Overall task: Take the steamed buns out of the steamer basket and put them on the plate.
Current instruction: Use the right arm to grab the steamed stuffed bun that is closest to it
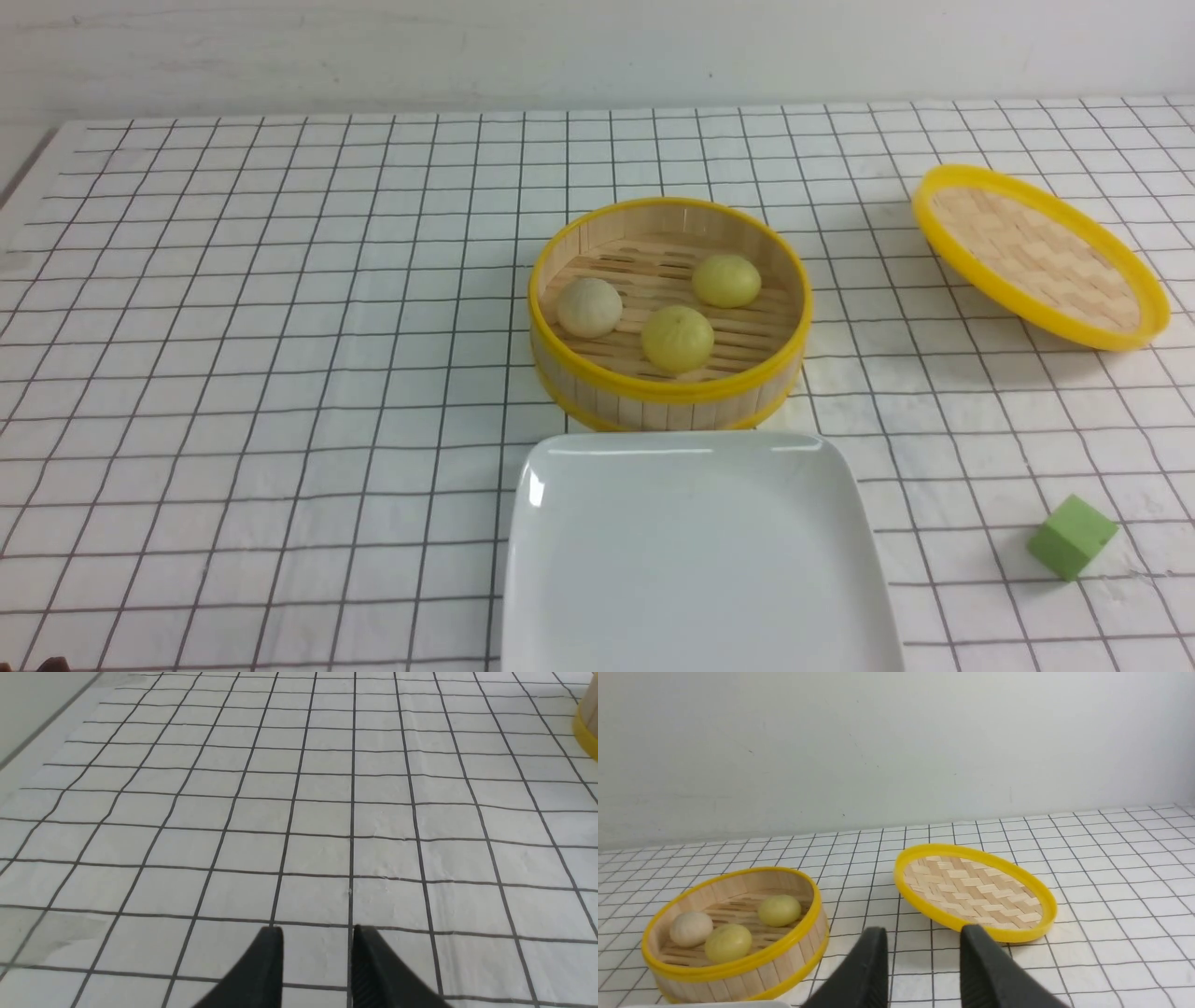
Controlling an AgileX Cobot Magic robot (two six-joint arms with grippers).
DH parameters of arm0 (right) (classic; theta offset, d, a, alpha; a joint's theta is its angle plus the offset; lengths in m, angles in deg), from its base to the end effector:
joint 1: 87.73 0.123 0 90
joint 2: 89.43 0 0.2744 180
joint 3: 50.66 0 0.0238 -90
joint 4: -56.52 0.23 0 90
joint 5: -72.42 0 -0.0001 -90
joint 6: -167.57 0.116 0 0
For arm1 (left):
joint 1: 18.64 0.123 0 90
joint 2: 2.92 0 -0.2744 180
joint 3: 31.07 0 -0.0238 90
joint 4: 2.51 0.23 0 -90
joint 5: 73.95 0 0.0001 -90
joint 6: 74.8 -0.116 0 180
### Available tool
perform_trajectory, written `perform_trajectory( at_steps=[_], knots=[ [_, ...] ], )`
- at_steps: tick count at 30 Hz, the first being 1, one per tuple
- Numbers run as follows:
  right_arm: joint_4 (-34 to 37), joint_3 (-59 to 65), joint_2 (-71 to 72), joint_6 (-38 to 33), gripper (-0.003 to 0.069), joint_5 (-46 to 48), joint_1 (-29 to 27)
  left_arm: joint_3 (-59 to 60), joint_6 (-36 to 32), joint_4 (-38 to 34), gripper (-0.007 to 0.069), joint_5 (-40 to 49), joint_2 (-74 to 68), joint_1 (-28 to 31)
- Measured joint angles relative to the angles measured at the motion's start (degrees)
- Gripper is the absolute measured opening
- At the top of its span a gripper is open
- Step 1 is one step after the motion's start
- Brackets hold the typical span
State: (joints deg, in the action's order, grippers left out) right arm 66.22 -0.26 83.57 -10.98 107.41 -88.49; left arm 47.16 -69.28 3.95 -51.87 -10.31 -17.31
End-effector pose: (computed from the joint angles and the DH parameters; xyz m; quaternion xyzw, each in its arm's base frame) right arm 0.0241 0.0109 0.2963 0.0303 0.7187 0.0871 0.6892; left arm 0.0657 0.0064 0.1645 -0.0186 0.8065 0.0263 0.5903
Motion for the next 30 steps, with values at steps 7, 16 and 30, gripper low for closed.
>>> perform_trajectory(
  at_steps=[7, 16, 30],
  knots=[
    [2.10, 0.00, 0.00, 0.00, 0.0239, 0.00, 0.00, 0.00, 0.00, 1.58, 0.0241, 0.00, 0.00, 0.00],
    [2.44, 0.00, 0.00, 0.00, 0.0239, 0.06, 0.00, 0.00, 0.00, 1.73, 0.0241, 0.01, 0.00, 0.00],
    [8.02, 0.00, 0.00, -0.48, 0.0239, 1.29, 0.00, 0.30, 13.21, -23.01, 0.0241, -8.46, 0.00, 0.00]
  ],
)
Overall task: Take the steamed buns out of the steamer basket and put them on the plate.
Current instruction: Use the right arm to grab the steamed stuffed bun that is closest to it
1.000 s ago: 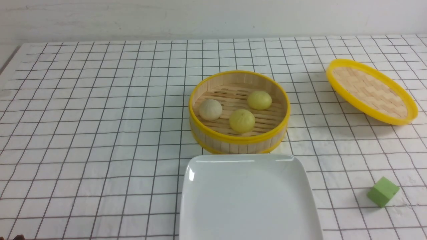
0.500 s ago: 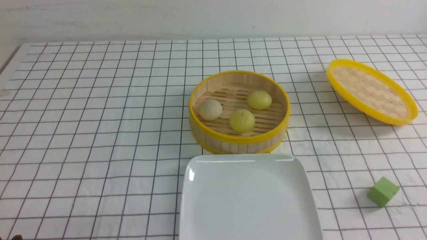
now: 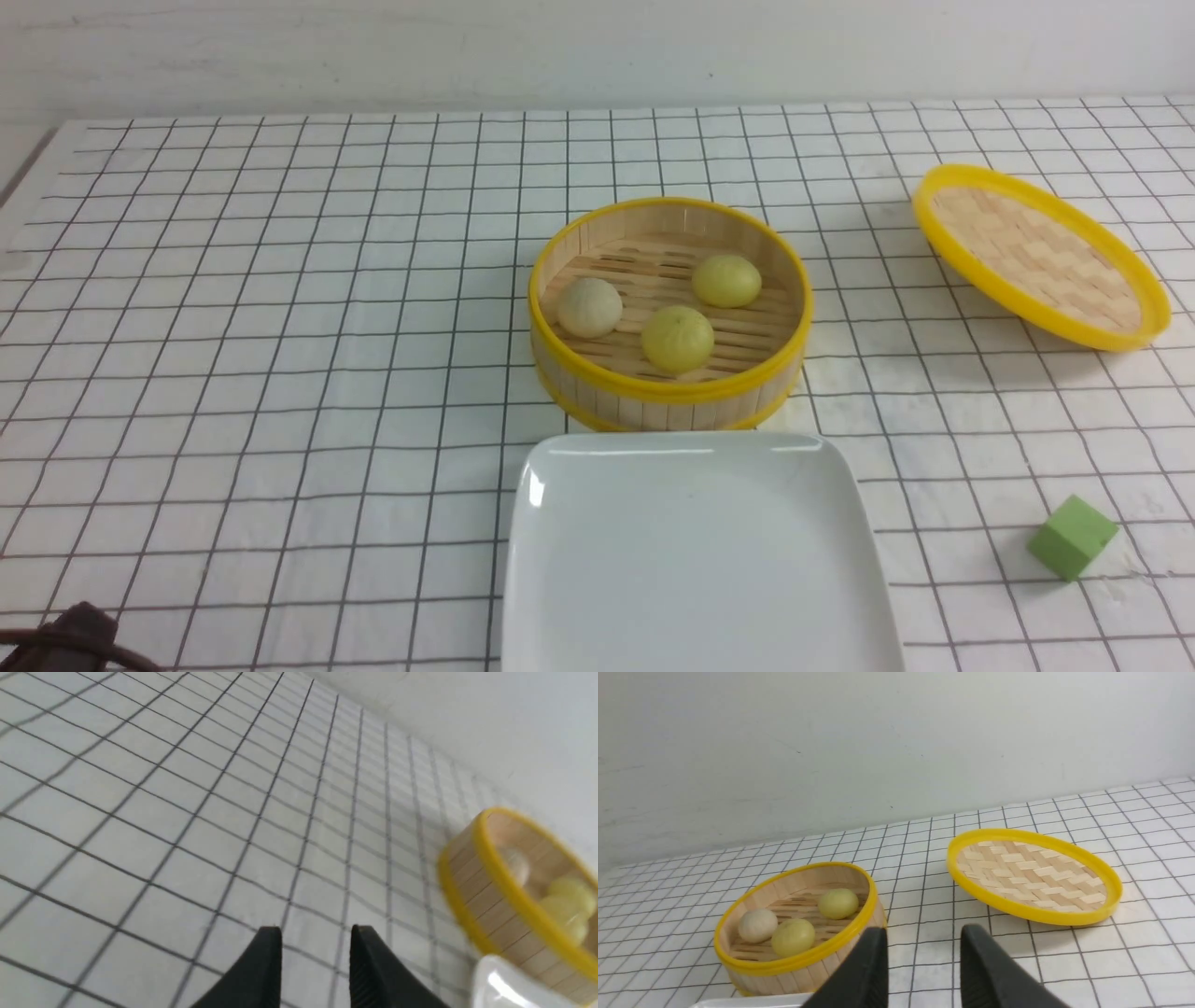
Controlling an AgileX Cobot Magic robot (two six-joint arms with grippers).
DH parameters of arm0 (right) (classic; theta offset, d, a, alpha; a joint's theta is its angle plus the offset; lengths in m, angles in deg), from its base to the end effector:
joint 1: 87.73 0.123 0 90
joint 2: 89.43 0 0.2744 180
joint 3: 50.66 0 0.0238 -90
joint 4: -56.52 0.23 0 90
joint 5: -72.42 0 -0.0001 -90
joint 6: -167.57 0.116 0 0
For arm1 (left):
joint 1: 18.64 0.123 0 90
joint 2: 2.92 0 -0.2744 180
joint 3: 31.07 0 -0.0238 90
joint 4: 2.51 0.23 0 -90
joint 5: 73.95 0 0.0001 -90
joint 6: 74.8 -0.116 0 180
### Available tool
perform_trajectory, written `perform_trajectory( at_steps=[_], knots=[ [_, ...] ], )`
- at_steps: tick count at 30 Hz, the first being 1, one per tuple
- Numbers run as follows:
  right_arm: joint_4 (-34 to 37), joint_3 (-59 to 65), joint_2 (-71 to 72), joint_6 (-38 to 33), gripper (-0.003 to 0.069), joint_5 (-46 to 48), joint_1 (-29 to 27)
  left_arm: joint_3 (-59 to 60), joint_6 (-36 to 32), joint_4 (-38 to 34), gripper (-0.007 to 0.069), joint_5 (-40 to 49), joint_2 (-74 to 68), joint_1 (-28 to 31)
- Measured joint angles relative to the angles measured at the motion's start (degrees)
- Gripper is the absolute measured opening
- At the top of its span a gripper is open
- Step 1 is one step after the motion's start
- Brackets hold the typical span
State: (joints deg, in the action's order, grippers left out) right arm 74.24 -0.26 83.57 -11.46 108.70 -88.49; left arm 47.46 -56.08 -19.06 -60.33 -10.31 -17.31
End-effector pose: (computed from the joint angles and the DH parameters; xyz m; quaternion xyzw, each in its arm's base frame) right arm 0.0229 0.0206 0.2956 0.0391 0.7202 0.1527 0.6756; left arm 0.0701 -0.0062 0.1802 -0.2151 0.7292 -0.2115 0.6142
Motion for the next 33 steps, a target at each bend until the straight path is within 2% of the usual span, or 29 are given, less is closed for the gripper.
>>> perform_trajectory(
  at_steps=[2, 4, 8, 11, 13, 16, 17, 20, 25, 29, 33],
  knots=[
    [2.81, -0.10, -0.05, -2.83, 0.0239, 0.00, 0.00, 0.00, 2.52, -6.12, 0.0241, -2.33, 0.00, 0.00],
    [3.88, -0.27, -0.29, -4.64, 0.0239, 0.05, 0.00, 0.00, 2.44, -7.64, 0.0241, -2.88, 0.00, 0.00],
    [9.76, -3.21, -4.79, -10.16, 0.0239, 1.27, 0.00, -1.39, -4.92, -8.97, 0.0241, -0.29, 0.00, 0.00],
    [14.48, -8.09, -13.07, -13.30, 0.0239, 3.77, 0.00, -6.84, -12.56, -9.71, 0.0241, 4.16, 0.00, 0.00],
    [15.61, -9.50, -15.77, -14.68, 0.0239, 4.81, 0.00, -8.76, -14.22, -9.81, 0.0241, 4.87, 0.00, 0.00],
    [17.77, -17.11, -31.19, -22.50, 0.0239, 11.32, 0.00, -15.23, -22.57, -9.81, 0.0241, 9.92, -1.06, 0.00],
    [17.96, -18.10, -32.05, -23.26, 0.0239, 12.08, 0.00, -15.53, -23.41, -9.81, 0.0241, 10.53, -1.46, 0.00],
    [21.07, -27.69, -47.61, -29.59, 0.0239, 17.55, 0.00, -19.33, -29.51, -10.25, 0.0241, 13.79, -5.76, 0.00],
    [25.80, -41.55, -65.84, -39.71, 0.0239, 24.35, 0.00, -23.64, -32.95, -13.93, 0.0241, 14.45, -12.72, 0.00],
    [26.98, -55.25, -82.16, -43.57, 0.0239, 33.03, 0.00, -27.33, -35.79, -16.89, 0.0241, 14.79, -19.15, 0.00],
    [25.58, -68.18, -96.20, -43.97, 0.0239, 33.87, 1.33, -29.90, -40.82, -18.96, 0.0241, 15.15, -24.21, 0.00]
  ],
)
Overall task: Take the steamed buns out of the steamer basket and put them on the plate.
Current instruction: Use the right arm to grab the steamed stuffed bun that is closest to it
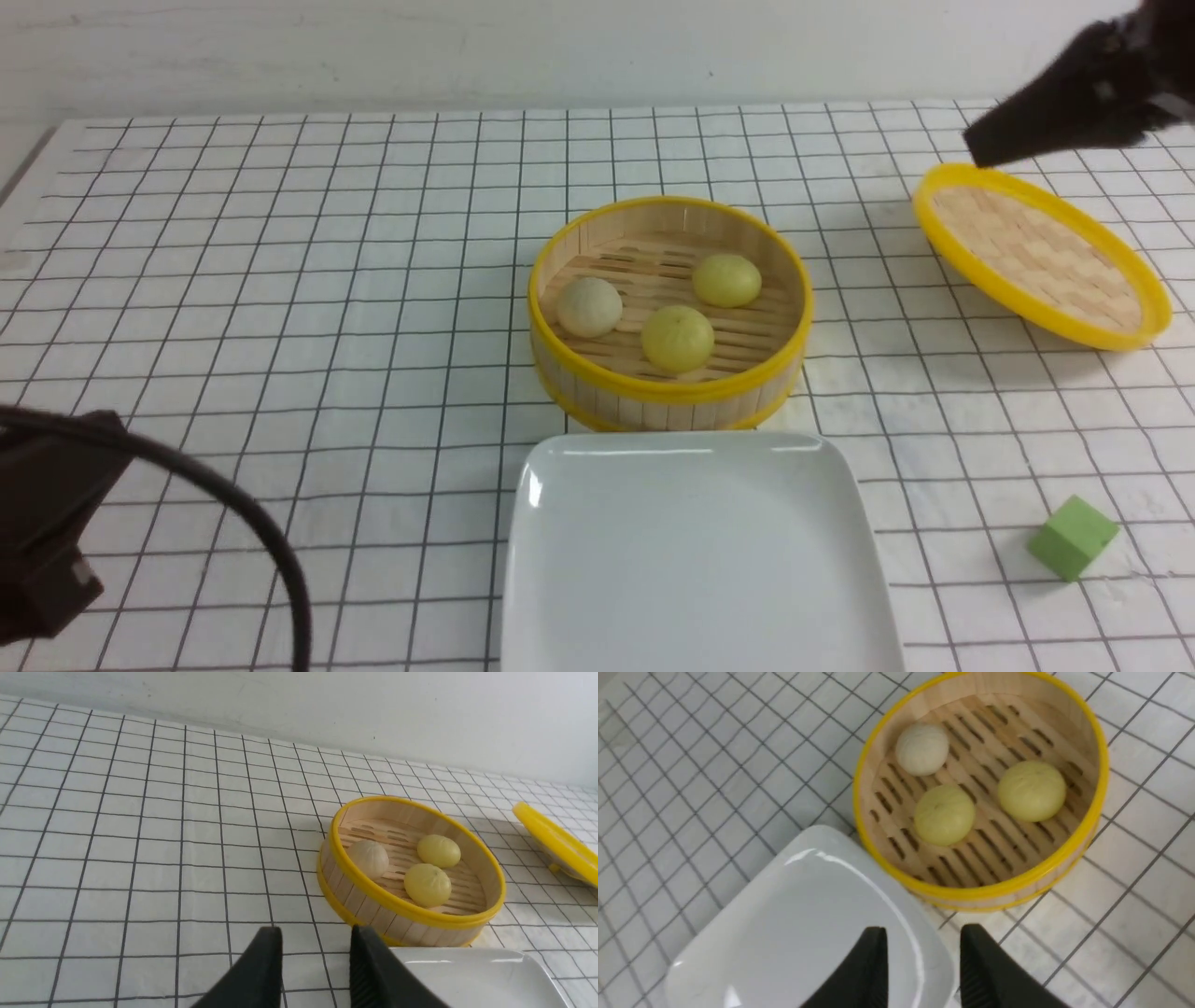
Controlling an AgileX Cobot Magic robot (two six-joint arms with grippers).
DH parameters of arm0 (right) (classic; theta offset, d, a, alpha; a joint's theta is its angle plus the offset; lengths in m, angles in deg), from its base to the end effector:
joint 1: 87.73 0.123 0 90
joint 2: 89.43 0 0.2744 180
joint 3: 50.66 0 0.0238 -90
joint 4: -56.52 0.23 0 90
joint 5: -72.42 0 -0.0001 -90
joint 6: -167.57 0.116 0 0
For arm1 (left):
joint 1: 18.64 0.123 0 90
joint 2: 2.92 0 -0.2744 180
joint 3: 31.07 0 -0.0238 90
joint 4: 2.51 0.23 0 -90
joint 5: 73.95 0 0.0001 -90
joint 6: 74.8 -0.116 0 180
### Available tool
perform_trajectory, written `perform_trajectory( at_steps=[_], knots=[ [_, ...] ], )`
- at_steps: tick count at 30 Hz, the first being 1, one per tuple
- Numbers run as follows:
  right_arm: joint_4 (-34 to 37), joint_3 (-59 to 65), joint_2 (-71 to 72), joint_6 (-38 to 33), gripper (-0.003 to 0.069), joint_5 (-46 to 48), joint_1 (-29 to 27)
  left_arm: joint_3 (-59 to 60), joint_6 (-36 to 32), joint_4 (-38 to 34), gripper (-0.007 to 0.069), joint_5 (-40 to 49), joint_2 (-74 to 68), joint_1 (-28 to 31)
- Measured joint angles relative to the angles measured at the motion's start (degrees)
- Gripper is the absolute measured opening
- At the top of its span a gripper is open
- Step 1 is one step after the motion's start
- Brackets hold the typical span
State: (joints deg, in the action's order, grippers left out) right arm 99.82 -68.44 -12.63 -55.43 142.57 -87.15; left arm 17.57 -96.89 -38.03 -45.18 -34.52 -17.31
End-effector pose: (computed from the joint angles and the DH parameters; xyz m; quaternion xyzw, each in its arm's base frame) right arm 0.3348 0.0782 0.3562 -0.2917 0.8617 0.2697 0.3156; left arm 0.0975 -0.0302 0.3016 0.0094 0.7865 -0.1568 0.5972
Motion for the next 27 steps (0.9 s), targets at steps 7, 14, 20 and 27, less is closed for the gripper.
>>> perform_trajectory(
  at_steps=[7, 14, 20, 27],
  knots=[
    [-6.44, -19.13, -22.33, 0.12, 0.0239, 0.18, 6.31, -1.06, -10.23, -5.60, 0.0241, -0.20, -3.24, 0.00],
    [-11.72, -34.49, -34.44, 4.19, 0.0251, 0.70, 12.34, -1.06, -16.07, -9.37, 0.0241, -0.21, -3.38, 0.00],
    [-12.86, -39.82, -34.15, 4.49, 0.0278, 0.89, 12.47, -1.06, -16.53, -9.55, 0.0241, -0.32, -3.42, 0.00],
    [-15.99, -39.87, -35.13, 4.34, 0.0281, 1.03, 12.47, -1.06, -17.47, -9.55, 0.0241, -0.38, -3.42, 0.00]
  ],
)
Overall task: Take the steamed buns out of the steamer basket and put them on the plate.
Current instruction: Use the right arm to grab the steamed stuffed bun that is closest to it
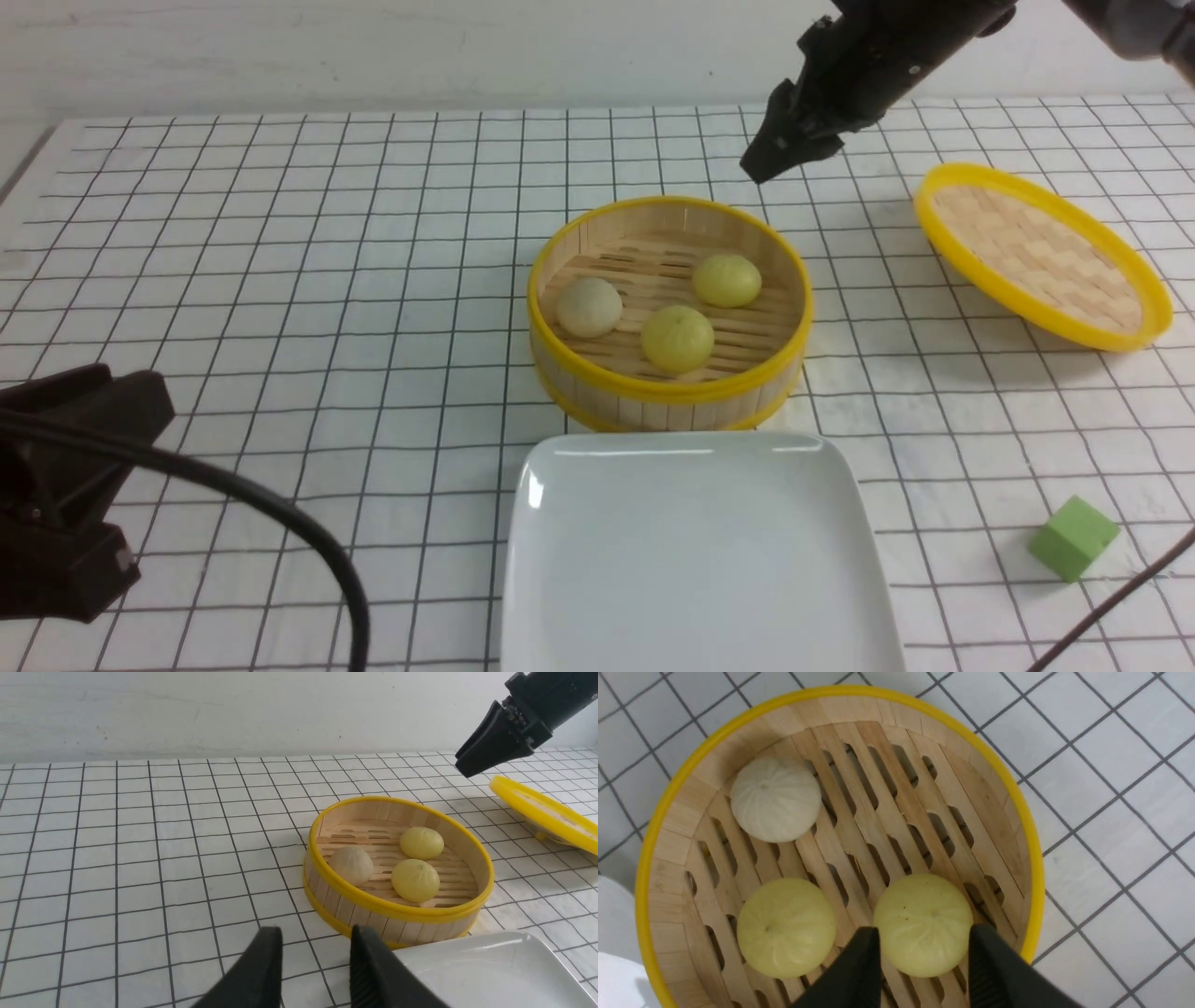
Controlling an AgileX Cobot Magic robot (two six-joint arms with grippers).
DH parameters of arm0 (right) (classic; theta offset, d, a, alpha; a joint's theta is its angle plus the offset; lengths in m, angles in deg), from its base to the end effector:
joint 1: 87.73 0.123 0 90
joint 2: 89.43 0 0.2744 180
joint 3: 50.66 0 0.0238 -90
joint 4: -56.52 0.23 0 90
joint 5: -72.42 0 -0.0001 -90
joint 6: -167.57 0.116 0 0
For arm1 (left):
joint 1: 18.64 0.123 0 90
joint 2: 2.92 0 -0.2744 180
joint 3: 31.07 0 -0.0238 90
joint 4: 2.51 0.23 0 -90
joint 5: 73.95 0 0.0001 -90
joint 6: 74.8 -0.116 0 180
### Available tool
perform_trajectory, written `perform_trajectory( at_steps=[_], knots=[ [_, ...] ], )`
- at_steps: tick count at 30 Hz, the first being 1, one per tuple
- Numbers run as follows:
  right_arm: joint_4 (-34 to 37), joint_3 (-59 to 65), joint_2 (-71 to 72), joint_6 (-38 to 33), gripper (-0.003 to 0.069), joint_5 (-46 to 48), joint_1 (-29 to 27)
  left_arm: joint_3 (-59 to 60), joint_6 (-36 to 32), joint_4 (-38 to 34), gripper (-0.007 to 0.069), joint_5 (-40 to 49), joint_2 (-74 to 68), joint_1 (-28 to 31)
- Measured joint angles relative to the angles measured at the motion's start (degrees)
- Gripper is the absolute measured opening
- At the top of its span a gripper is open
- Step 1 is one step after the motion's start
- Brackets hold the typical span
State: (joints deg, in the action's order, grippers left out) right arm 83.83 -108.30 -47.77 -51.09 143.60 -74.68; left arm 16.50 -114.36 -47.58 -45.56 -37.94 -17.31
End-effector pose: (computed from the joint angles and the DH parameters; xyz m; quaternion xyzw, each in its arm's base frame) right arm 0.4569 0.1576 0.2758 -0.3934 0.8568 0.1771 0.2823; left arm 0.1073 -0.0366 0.3082 0.0843 0.7763 -0.1369 0.6095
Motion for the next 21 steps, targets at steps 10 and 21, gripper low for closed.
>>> perform_trajectory(
  at_steps=[10, 21],
  knots=[
    [0.24, -0.05, -5.01, -0.39, 0.0282, 0.02, 0.00, 0.00, 0.00, -0.12, 0.0241, -0.05, 0.00, 0.00],
    [2.61, -0.05, -8.02, -1.56, 0.0282, -0.08, 0.00, 0.00, -0.01, -0.12, 0.0241, 0.16, 0.00, 0.00]
  ],
)
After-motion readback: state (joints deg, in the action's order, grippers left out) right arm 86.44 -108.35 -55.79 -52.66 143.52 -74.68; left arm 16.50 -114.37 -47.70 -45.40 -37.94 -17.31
